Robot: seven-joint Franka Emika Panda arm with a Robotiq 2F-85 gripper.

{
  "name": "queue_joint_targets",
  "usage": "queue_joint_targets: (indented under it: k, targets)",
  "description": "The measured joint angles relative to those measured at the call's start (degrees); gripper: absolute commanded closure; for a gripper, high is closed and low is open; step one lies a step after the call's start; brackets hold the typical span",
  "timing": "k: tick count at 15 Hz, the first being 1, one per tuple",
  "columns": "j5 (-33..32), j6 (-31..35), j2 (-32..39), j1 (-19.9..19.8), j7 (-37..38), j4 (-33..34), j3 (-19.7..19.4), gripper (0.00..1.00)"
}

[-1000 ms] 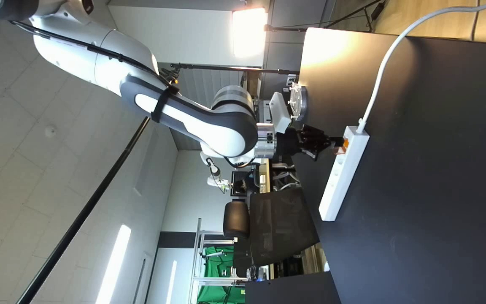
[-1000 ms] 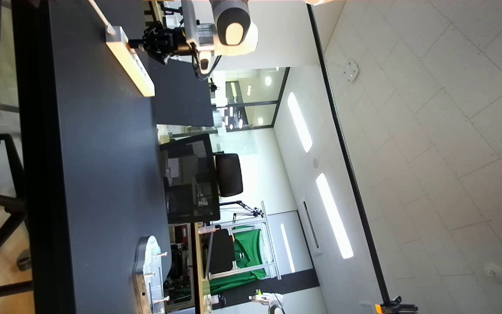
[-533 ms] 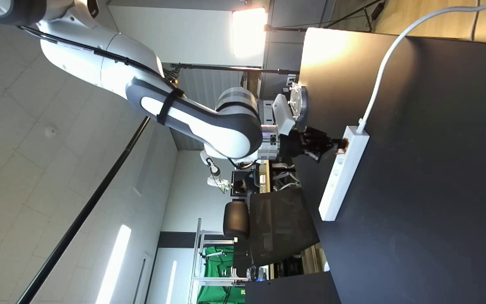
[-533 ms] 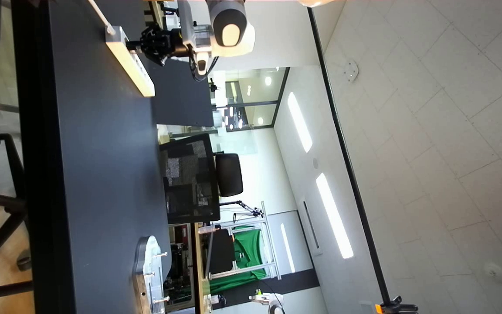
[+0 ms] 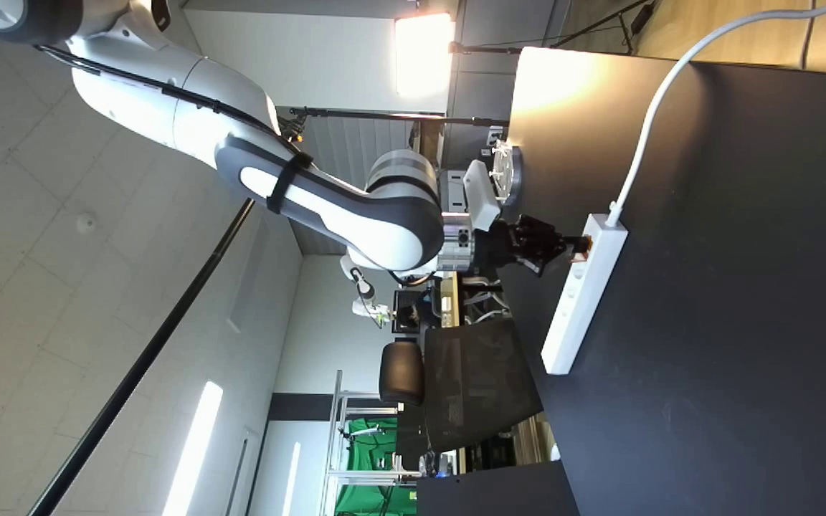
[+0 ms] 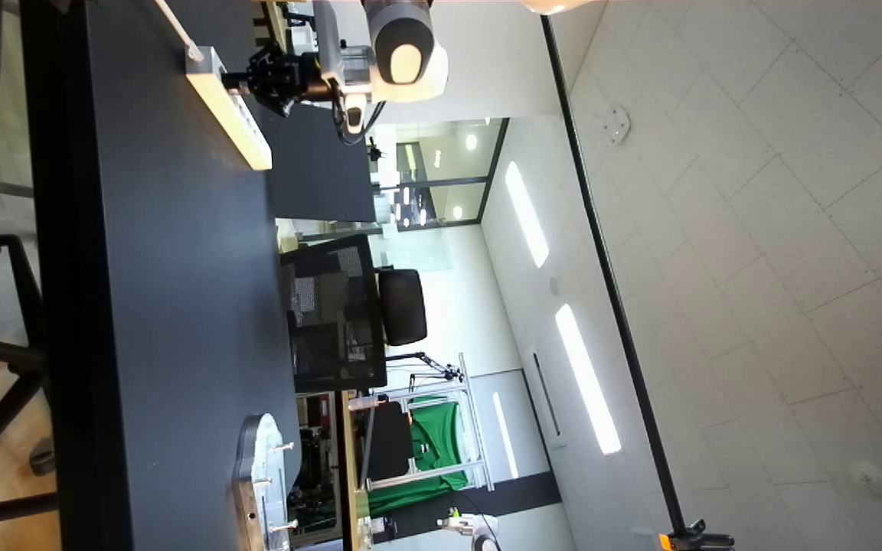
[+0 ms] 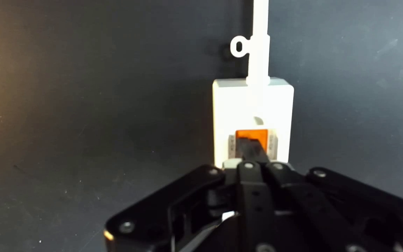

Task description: Press the switch on the adapter

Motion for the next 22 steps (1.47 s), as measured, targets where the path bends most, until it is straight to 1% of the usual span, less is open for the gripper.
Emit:
queue_joint_targets:
  k: [7,12,16,17,18,22]
  targets:
    - [6.81,-2.28,1.02,-7.28,-4.1,1.63,5.43,1.0]
    - [8.47,-2.9,1.42,-8.77,-5.05,2.37,6.62,1.0]
    - [10.25,-2.98,1.85,-10.63,-7.78,3.8,8.66,1.0]
    - [10.56,-3.32,1.42,-11.23,-8.84,4.22,9.4,0.74]
    - [10.58,-4.41,0.67,-11.72,-9.8,4.45,9.97,0.73]
    - [10.42,-10.36,-3.72,-11.99,-12.66,4.53,10.32,0.46]
